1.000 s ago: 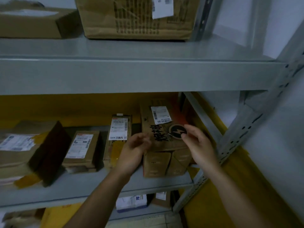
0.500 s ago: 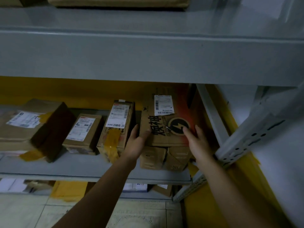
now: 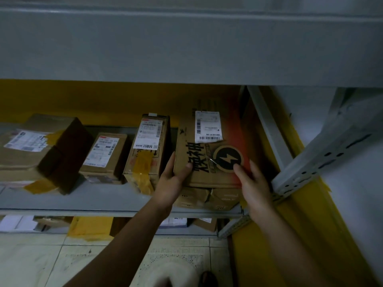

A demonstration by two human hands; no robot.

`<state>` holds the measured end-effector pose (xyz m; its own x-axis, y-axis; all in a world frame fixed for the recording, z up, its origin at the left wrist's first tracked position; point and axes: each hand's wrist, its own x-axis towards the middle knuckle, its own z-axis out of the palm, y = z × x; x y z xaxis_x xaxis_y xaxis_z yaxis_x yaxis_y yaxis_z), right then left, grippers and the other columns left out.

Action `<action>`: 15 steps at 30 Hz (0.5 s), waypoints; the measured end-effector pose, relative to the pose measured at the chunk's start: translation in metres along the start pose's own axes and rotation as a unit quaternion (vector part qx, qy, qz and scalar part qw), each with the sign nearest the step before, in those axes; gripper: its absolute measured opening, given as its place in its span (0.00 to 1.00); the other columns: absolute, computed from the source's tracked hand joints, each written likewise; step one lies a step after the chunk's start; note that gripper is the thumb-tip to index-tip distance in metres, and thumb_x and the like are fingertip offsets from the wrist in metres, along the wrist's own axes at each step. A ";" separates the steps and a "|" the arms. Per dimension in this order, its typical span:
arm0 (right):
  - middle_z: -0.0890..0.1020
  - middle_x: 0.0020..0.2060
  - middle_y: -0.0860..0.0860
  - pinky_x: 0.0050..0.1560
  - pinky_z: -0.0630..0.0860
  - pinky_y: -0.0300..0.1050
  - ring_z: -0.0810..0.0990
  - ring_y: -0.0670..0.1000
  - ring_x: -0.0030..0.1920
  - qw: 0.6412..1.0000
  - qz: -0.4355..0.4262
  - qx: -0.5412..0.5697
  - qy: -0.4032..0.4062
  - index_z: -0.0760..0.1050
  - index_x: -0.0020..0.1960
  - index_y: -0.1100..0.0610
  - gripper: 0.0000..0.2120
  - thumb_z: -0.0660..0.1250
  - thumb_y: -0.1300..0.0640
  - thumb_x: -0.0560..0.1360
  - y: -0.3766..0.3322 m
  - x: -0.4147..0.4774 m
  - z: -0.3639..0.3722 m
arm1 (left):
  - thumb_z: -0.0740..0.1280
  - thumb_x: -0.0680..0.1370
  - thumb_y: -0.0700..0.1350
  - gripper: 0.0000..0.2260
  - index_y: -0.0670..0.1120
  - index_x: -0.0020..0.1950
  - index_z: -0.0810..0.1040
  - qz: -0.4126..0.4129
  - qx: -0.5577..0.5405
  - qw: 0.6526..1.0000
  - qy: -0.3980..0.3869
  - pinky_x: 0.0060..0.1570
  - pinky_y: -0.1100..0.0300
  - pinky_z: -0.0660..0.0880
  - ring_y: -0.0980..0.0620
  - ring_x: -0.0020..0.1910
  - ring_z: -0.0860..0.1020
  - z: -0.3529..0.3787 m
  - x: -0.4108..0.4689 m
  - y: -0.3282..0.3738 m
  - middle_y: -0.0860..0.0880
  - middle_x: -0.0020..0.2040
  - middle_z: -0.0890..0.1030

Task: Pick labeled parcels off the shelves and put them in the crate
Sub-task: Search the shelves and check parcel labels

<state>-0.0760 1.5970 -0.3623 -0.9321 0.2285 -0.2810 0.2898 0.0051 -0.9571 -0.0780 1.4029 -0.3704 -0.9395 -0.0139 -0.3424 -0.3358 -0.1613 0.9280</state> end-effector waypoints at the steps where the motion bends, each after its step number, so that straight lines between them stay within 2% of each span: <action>1: 0.74 0.50 0.32 0.60 0.70 0.45 0.73 0.44 0.57 1.000 -0.014 0.006 0.000 0.69 0.64 0.37 0.16 0.65 0.50 0.79 0.003 -0.004 -0.001 | 0.68 0.76 0.51 0.31 0.59 0.76 0.59 0.006 0.006 1.000 0.001 0.51 0.62 0.74 0.56 0.58 0.76 0.000 -0.005 -0.002 0.53 0.66 0.74; 3: 0.75 0.52 0.31 0.60 0.72 0.42 0.75 0.38 0.55 0.999 -0.038 0.019 -0.004 0.70 0.62 0.37 0.15 0.65 0.52 0.79 0.009 -0.015 -0.002 | 0.68 0.76 0.53 0.32 0.61 0.76 0.57 0.014 0.015 1.000 0.001 0.50 0.65 0.73 0.59 0.57 0.75 -0.002 -0.016 -0.008 0.57 0.64 0.74; 5: 0.77 0.52 0.31 0.55 0.74 0.34 0.77 0.33 0.52 0.998 -0.060 0.032 -0.007 0.71 0.62 0.38 0.16 0.65 0.55 0.79 0.014 -0.024 -0.003 | 0.67 0.75 0.54 0.32 0.62 0.76 0.57 0.023 0.023 0.999 -0.003 0.50 0.66 0.74 0.61 0.57 0.75 -0.005 -0.025 -0.014 0.60 0.63 0.73; 8: 0.81 0.54 0.34 0.47 0.76 0.28 0.79 0.33 0.52 0.995 -0.088 0.049 -0.012 0.72 0.66 0.43 0.18 0.64 0.59 0.79 0.024 -0.038 -0.004 | 0.69 0.74 0.55 0.33 0.64 0.76 0.57 0.036 0.020 0.999 -0.011 0.57 0.61 0.76 0.57 0.59 0.78 -0.012 -0.038 -0.024 0.58 0.66 0.74; 11: 0.82 0.53 0.35 0.50 0.78 0.31 0.80 0.36 0.54 0.993 -0.099 0.065 -0.008 0.73 0.65 0.43 0.19 0.64 0.61 0.79 0.033 -0.049 -0.004 | 0.72 0.71 0.57 0.36 0.66 0.75 0.58 0.048 0.008 0.999 -0.023 0.62 0.53 0.75 0.55 0.61 0.78 -0.018 -0.049 -0.031 0.57 0.67 0.75; 15: 0.82 0.56 0.38 0.50 0.79 0.35 0.81 0.40 0.56 0.991 -0.104 0.081 -0.010 0.73 0.66 0.42 0.20 0.64 0.61 0.78 0.041 -0.061 -0.004 | 0.73 0.72 0.52 0.35 0.66 0.74 0.59 0.056 -0.016 0.998 -0.021 0.59 0.57 0.77 0.55 0.61 0.78 -0.022 -0.060 -0.036 0.58 0.67 0.75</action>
<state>-0.0062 1.5873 -0.3839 -0.9726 0.2197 -0.0758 0.0534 -0.1065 -0.9929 -0.0078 1.3878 -0.3864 -0.9733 0.0085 -0.2294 -0.2267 -0.1932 0.9546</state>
